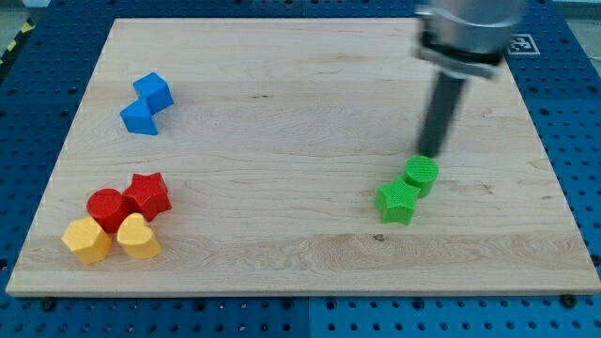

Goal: Push the green star closer to the blue cube and blue triangle

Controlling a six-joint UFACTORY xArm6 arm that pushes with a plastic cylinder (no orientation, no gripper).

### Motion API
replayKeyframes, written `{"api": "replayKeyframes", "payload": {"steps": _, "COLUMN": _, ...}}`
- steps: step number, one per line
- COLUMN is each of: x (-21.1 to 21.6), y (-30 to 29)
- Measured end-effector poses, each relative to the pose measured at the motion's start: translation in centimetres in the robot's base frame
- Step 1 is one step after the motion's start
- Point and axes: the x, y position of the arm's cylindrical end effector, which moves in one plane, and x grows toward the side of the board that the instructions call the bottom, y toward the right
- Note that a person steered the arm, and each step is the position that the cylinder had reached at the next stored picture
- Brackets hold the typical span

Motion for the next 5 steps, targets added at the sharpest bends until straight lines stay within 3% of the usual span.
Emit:
{"api": "replayKeyframes", "payload": {"steps": 1, "x": 3.6, "y": 8.2}}
{"api": "replayKeyframes", "payload": {"steps": 2, "x": 10.3, "y": 7.2}}
{"api": "replayKeyframes", "payload": {"steps": 3, "x": 11.3, "y": 1.1}}
{"api": "replayKeyframes", "payload": {"steps": 5, "x": 11.3, "y": -3.0}}
